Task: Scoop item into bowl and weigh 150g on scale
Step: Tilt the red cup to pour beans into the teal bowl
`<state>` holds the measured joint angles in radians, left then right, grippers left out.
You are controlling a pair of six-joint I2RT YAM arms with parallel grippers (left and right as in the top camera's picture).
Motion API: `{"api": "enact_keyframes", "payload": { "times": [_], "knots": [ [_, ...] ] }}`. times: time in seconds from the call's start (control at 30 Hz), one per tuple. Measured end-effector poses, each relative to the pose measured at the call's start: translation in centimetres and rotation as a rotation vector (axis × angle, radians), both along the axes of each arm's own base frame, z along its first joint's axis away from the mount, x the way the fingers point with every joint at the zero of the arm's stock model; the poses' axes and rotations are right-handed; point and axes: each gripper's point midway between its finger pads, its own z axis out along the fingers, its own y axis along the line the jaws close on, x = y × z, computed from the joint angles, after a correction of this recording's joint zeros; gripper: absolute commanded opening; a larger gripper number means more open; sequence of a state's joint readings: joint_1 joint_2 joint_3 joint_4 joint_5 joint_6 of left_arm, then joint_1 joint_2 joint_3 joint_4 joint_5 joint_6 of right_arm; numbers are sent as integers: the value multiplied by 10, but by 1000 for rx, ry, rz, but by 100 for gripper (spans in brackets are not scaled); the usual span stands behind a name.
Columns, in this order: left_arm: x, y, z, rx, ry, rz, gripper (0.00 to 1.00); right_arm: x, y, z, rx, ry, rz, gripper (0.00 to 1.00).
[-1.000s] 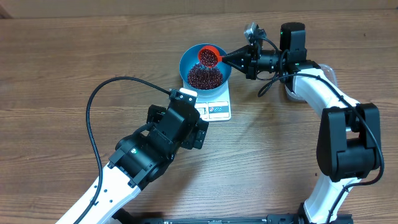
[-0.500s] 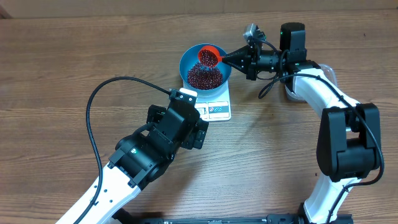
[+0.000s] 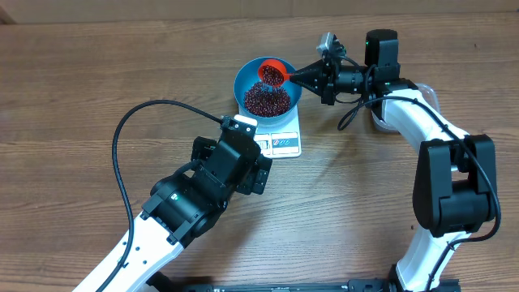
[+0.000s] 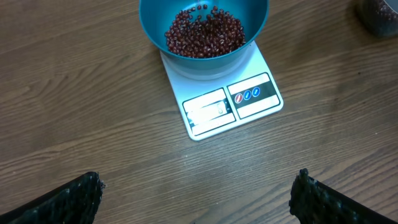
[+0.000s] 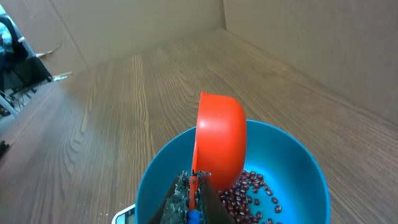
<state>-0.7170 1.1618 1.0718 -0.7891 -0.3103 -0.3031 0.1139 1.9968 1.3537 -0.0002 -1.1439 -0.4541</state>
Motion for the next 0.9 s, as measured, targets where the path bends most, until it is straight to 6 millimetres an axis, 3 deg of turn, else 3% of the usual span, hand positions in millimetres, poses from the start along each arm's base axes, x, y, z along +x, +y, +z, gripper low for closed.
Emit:
{"api": "enact_keyframes", "payload": {
  "times": [0.9],
  "knots": [
    [0, 0, 0, 0, 0, 0, 99, 7, 1, 13, -66, -416, 67, 4]
  ]
}}
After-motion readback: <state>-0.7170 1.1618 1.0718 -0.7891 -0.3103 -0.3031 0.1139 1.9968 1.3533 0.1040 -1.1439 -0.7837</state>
